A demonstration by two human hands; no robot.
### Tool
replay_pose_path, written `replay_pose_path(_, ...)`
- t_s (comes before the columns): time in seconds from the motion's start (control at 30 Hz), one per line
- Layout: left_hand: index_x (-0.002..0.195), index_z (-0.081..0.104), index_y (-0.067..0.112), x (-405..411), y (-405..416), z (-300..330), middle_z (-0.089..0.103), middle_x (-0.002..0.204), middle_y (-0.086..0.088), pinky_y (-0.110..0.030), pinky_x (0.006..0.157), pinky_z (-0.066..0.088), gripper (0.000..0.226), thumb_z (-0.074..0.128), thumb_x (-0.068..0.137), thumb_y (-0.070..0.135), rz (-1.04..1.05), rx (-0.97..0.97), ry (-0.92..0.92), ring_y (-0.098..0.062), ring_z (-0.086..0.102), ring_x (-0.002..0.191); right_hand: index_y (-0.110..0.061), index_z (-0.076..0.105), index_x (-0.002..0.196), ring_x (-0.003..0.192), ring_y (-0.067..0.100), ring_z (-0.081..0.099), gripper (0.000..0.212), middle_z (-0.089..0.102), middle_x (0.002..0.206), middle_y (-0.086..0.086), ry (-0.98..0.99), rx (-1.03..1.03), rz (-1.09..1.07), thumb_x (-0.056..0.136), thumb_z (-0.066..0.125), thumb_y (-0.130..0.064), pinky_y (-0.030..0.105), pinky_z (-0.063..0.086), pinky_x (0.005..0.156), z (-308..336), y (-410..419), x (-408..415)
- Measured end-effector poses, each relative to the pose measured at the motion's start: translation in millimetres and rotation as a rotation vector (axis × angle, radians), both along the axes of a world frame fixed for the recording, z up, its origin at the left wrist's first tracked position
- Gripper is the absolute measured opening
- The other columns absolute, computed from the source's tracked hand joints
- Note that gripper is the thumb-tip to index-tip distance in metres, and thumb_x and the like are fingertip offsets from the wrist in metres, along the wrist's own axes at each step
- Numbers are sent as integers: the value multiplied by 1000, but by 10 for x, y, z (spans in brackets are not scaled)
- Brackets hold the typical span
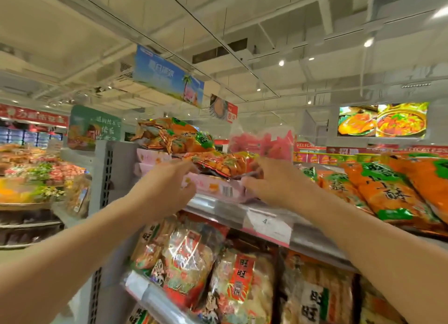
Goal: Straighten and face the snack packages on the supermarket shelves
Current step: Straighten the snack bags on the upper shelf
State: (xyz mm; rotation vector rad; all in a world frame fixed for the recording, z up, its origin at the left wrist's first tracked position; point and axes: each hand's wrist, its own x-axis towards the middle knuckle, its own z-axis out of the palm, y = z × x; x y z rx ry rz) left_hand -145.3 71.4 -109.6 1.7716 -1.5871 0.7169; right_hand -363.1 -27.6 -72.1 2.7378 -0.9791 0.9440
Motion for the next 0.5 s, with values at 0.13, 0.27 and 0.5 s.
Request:
replay_pose_path(0.13,121,61,16,252,-364,338,61,120,-3,-32,82,42,30,52,95,27,-37,-82,-91,-18,54,103,-11,51,130,100,24,60,65,63,115,7,-161,198,-82,90,43,-62,26,43,78,257,-255,532)
replay_pose_path(0.27,108,65,12,471,-670,641,65,103,-6,-31,73,45,26,51,95,30,-4,-20,-174,-20,57,90,-10,43,142,129,34,45,94,39,150,13,-176,376,-180,82,34,-81,39,42,97,360,-355,745)
replay_pose_path(0.5,91,61,17,637,-999,875,64,86,-1,-29,64,49,49,45,88,62,85,384,-148,-16,60,78,-18,66,104,86,20,62,73,65,107,9,-174,390,-263,66,58,-80,30,50,73,350,-328,909)
